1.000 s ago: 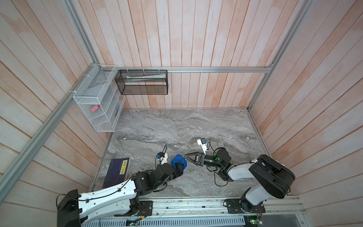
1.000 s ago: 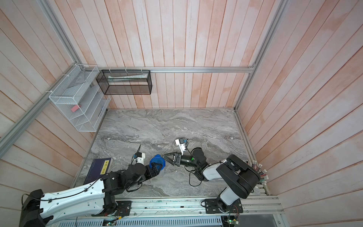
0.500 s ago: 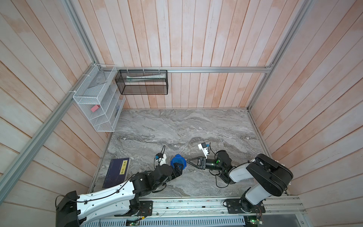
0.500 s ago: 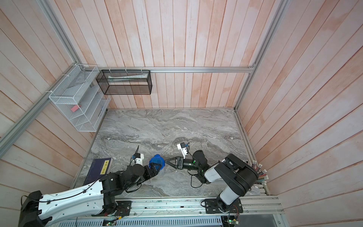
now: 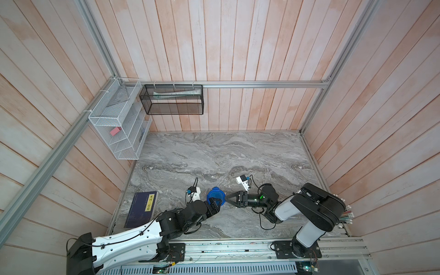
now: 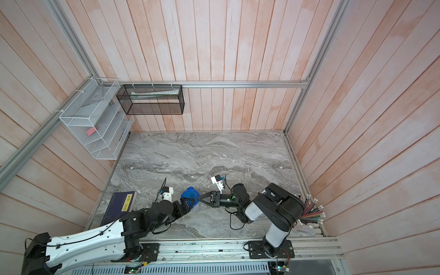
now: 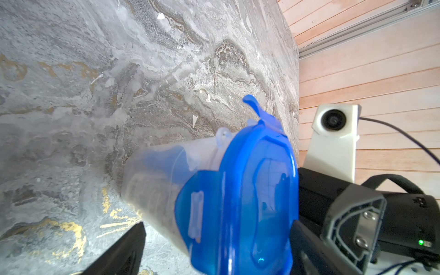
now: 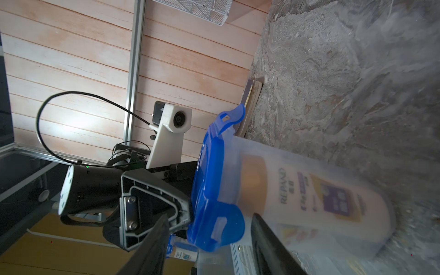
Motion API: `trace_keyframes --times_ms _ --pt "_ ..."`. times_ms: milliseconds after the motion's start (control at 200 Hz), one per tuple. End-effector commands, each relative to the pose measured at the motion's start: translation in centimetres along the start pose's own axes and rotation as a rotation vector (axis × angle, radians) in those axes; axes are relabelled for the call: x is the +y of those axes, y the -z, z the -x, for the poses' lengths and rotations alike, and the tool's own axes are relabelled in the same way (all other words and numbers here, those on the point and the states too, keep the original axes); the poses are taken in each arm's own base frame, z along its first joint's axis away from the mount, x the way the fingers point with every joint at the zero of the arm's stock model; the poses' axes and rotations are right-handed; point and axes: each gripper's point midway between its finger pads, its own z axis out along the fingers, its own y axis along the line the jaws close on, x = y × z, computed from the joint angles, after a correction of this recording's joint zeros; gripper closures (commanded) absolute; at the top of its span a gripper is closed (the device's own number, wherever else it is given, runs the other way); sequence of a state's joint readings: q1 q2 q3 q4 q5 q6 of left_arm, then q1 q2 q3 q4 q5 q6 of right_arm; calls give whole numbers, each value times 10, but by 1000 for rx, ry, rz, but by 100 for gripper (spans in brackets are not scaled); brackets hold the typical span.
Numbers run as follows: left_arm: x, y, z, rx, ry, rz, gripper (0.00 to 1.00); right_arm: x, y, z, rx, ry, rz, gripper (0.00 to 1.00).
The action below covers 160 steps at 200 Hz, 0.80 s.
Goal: Take out toiletry kits
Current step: Unfasten the latch on the container.
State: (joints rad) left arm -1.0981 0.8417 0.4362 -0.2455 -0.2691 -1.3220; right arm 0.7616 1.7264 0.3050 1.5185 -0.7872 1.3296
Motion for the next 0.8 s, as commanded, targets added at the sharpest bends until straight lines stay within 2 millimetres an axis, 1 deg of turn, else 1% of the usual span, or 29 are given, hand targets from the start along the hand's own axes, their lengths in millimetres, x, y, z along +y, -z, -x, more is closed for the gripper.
trace_keyframes --times_ms 0,85,185,365,515,645,795 --pt "70 -2 -17 53 -72 236 5 23 -3 3 3 -16 115 45" --pt "72 -2 -17 52 -74 238 6 26 -2 3 3 -36 145 46" --pt "75 -3 -18 55 -73 244 6 30 0 2 -5 -16 150 47" --pt "78 -4 -20 59 -70 250 6 45 1 7 -18 34 183 47" --pt "77 -4 -20 59 -70 248 6 59 1 11 -29 59 214 48" --pt "79 -5 -21 63 -71 259 6 66 6 10 -43 66 224 49" --pt "83 -6 -22 68 -70 274 6 69 16 12 -67 73 223 49"
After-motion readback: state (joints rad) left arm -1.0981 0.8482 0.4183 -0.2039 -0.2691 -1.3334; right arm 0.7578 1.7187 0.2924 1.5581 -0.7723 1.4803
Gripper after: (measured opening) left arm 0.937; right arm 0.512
